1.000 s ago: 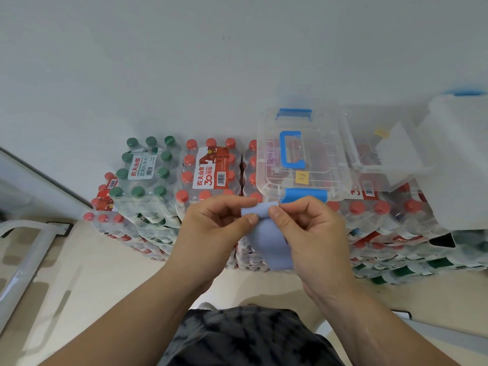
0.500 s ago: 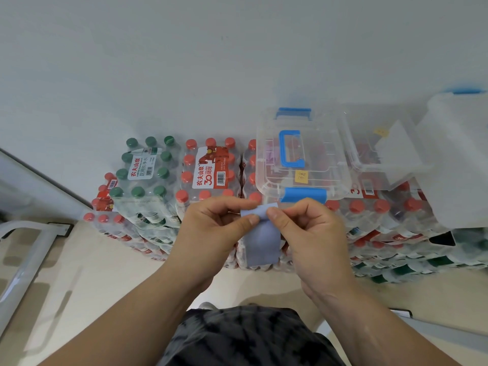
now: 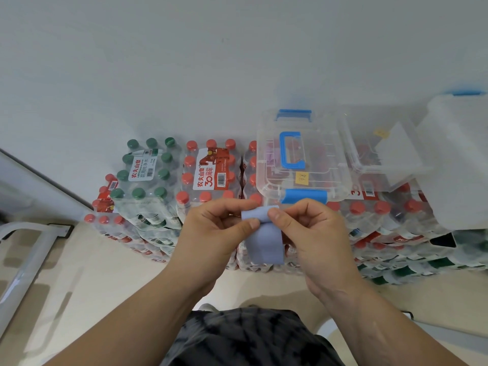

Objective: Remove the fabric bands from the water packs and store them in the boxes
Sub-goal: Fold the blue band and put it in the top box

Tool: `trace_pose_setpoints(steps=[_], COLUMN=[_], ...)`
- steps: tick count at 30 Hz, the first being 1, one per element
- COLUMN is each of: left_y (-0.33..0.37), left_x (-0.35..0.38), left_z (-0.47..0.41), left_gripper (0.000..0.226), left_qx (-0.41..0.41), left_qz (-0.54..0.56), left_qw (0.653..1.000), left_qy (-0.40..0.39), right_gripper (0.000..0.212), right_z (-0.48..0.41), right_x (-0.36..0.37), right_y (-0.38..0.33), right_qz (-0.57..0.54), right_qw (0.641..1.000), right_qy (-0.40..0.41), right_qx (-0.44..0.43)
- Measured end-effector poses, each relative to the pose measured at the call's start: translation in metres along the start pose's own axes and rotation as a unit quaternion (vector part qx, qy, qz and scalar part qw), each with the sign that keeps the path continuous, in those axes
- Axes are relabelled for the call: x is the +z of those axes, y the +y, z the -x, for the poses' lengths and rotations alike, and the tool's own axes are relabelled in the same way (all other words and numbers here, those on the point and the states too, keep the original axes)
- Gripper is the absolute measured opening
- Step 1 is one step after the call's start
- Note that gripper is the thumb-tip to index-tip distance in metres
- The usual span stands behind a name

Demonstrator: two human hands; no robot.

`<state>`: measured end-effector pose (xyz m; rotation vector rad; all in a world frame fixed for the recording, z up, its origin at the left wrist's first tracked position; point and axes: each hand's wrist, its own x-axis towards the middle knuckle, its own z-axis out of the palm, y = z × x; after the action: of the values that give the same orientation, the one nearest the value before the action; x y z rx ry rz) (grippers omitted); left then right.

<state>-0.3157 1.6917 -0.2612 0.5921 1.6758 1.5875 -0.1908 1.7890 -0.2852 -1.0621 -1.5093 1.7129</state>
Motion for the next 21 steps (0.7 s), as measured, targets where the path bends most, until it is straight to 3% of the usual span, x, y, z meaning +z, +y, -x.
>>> trace_pose_setpoints(steps=[3,8,13,16,21], left_y=[0.0027,0.0013,0.0017,0.0013,0.0021], left_x=[0.001,0.0013,-0.0013,-0.0012,-0.0021], left_z=[0.0003,-0.0003,-0.0011,-0.0012,-0.0011], left_gripper=[0.02,0.016,0.021,0.028,0.022], left_qx=[-0.012,-0.031,-0.014,-0.015,-0.039], left_qz=[0.021,0.021,-0.002,-0.004,0.024], left_qw=[1.0,0.999,1.0,1.0,0.999], left_qy=[0.001,0.006,0.007,-0.003,-0.022], right_gripper=[0.022,0.022,0.038,0.028,0.011], right_z=[0.0017,0.0037,0.0024,0.0007,-0.0017], right_x=[0.0003,-0.0007,0.0006,0.001,-0.0007], right_y=[-0.0007,0.0009,-0.0002,-0.0008,-0.0019], right_qz=[0.009,-0.005,-0.042,-0.025,-0.024], right_qw=[1.0,1.0,0.999,1.0,0.999], right_qy=[-0.005,-0.012,-0.016,-0.011,-0.02], right_qx=[-0.018,-0.02,0.01,-0.002,-0.019])
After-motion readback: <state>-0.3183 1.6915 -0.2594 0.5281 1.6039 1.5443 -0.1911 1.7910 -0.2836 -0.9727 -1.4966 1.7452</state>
